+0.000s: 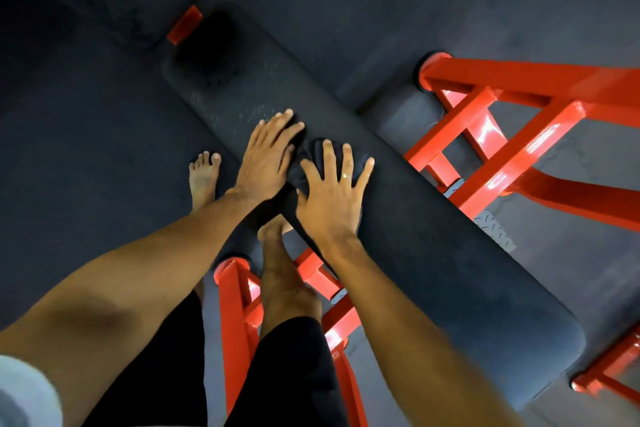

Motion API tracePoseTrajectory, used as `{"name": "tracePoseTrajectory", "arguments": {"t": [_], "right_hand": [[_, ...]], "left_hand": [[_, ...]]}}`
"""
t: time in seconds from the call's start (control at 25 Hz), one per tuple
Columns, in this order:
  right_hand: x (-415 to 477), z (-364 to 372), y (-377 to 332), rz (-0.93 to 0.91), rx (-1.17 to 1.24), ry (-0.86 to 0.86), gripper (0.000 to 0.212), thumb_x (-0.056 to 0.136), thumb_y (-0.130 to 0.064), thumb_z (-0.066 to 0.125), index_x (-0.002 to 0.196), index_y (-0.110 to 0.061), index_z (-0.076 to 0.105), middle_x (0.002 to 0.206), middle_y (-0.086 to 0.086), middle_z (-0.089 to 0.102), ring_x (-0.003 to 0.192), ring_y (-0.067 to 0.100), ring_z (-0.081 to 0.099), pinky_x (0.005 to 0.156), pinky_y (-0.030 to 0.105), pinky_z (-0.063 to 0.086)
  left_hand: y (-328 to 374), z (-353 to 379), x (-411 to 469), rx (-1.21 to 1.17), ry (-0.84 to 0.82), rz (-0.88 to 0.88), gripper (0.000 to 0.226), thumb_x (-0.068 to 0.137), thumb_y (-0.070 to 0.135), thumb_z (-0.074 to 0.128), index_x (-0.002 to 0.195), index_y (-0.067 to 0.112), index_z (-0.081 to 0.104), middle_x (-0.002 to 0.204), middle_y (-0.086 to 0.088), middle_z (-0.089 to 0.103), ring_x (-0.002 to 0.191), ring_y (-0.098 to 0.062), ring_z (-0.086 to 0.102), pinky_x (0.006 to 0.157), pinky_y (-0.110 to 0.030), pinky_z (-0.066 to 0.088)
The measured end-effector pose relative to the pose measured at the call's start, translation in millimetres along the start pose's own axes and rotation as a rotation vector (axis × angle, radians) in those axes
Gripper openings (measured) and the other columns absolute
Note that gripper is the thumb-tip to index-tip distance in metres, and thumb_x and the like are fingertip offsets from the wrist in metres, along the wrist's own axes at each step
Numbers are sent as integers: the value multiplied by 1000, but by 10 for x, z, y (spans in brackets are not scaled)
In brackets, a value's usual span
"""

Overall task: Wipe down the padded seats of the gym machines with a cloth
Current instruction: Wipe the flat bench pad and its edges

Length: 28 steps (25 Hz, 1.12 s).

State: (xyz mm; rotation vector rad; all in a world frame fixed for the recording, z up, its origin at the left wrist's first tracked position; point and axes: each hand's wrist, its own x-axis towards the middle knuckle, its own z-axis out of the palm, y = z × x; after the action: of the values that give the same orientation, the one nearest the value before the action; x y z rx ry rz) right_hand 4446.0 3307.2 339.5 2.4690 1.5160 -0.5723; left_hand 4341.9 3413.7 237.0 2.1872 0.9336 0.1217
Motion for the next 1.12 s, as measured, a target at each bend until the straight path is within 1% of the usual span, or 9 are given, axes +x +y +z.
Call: {"name": "tracePoseTrajectory", "arguments": {"t": [0.16, 0.32, 0.48, 0.56, 0.68, 0.88, 1.0, 1.04, 1.12], "right_hand": [[556, -67, 214, 74, -23, 16, 51, 88, -43, 66, 138, -34, 55, 164, 4, 32, 154, 38, 17, 120, 69, 3], [131, -103, 158, 221, -2, 81, 55, 88, -41, 68, 140, -32, 56, 164, 8, 33, 154, 39, 18, 120, 69, 8], [-220, 121, -397, -2, -17, -55, 61, 82, -41, 67, 141, -31, 57, 165, 9, 31, 154, 38, 19, 119, 71, 4], [81, 186, -511, -91, -19, -91, 58, 83, -38, 67, 140, -32, 57, 165, 8, 30, 154, 38, 18, 119, 70, 0], [546, 129, -392, -114, -29, -91, 47, 85, -32, 66, 131, -32, 61, 162, 6, 36, 153, 36, 21, 120, 68, 1], [828, -31, 52, 148, -31, 13, 48, 88, -37, 68, 134, -32, 57, 162, 6, 36, 153, 36, 23, 121, 67, 10], [953, -106, -44, 332, 6, 1, 50, 90, -39, 65, 137, -32, 52, 163, 6, 32, 153, 36, 21, 121, 67, 8], [927, -89, -126, 312, -6, -7, 51, 90, -40, 64, 138, -32, 53, 163, 8, 33, 153, 37, 22, 121, 67, 6], [818, -15, -194, 133, -56, -29, 52, 90, -44, 63, 140, -30, 54, 161, 9, 36, 151, 38, 25, 121, 68, 6]], "left_hand": [[-304, -125, 422, 80, -21, -175, 49, 107, 28, 34, 156, 20, 35, 166, -6, 25, 154, -25, 20, 127, -45, 10], [-402, -163, 513, 79, -70, -198, 52, 108, 30, 32, 159, 21, 29, 168, -5, 20, 155, -23, 14, 127, -43, 6], [-426, -140, 491, 66, -56, -194, 53, 107, 33, 29, 158, 22, 30, 168, -4, 20, 155, -22, 14, 127, -45, 6], [-482, -133, 524, 53, -55, -190, 53, 106, 36, 26, 157, 22, 32, 167, -5, 22, 155, -22, 16, 127, -44, 7], [-514, -118, 517, 55, -41, -165, 53, 108, 38, 21, 157, 22, 33, 167, -5, 23, 155, -22, 17, 126, -44, 8], [-501, -123, 487, 61, -29, -167, 51, 108, 32, 29, 158, 23, 32, 167, -4, 22, 155, -22, 16, 127, -45, 9], [-533, -150, 495, 43, -25, -162, 50, 108, 31, 31, 158, 24, 32, 167, -3, 22, 155, -21, 16, 127, -45, 9], [-538, -149, 489, 43, -21, -161, 50, 108, 30, 31, 157, 24, 32, 167, -3, 22, 155, -21, 16, 127, -44, 8], [-521, -128, 493, 53, -16, -161, 50, 107, 29, 31, 157, 24, 33, 167, -2, 22, 155, -20, 16, 127, -44, 9]]}}
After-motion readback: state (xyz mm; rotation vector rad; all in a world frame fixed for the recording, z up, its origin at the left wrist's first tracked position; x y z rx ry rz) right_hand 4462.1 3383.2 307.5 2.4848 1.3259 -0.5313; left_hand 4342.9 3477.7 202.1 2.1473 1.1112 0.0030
